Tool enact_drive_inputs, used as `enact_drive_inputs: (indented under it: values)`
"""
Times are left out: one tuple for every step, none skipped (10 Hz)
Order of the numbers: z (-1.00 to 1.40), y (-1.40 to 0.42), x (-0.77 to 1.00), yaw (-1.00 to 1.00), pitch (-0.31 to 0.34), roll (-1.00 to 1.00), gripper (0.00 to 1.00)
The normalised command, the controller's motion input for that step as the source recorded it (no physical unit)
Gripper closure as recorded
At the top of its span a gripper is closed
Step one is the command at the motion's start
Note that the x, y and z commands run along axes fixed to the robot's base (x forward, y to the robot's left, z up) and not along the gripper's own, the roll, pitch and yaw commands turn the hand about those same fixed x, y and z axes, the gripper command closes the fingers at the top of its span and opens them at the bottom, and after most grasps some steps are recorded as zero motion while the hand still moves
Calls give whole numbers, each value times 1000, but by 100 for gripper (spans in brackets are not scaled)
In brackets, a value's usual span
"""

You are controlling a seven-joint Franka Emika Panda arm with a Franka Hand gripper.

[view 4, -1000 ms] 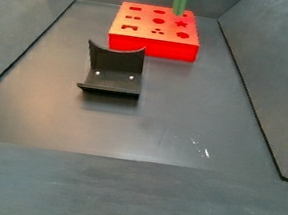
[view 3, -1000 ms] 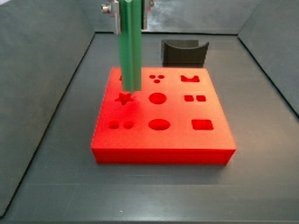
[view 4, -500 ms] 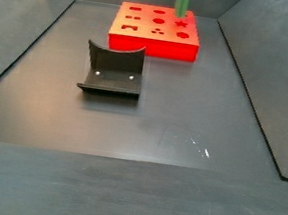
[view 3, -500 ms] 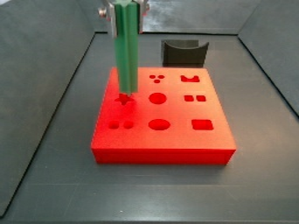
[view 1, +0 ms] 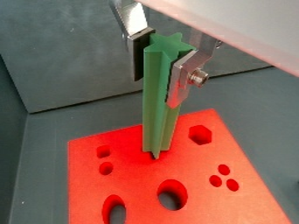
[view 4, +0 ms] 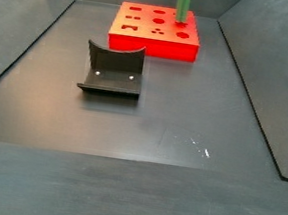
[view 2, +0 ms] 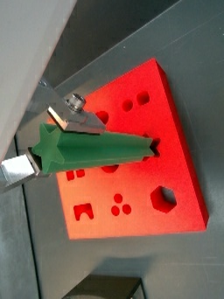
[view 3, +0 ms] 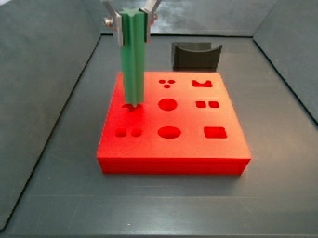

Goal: Insert the star object.

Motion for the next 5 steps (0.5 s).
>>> enact_drive_inputs:
  values:
    - [-303,0,0,0,-86,26,100]
    - [-277,0,0,0,-86,33,100]
    - [-140,57,-180,-80,-51,44,100]
    - [-80,171,-211,-126,-33,0,100]
    - [-6,214,-349,-251,-39,-39,100]
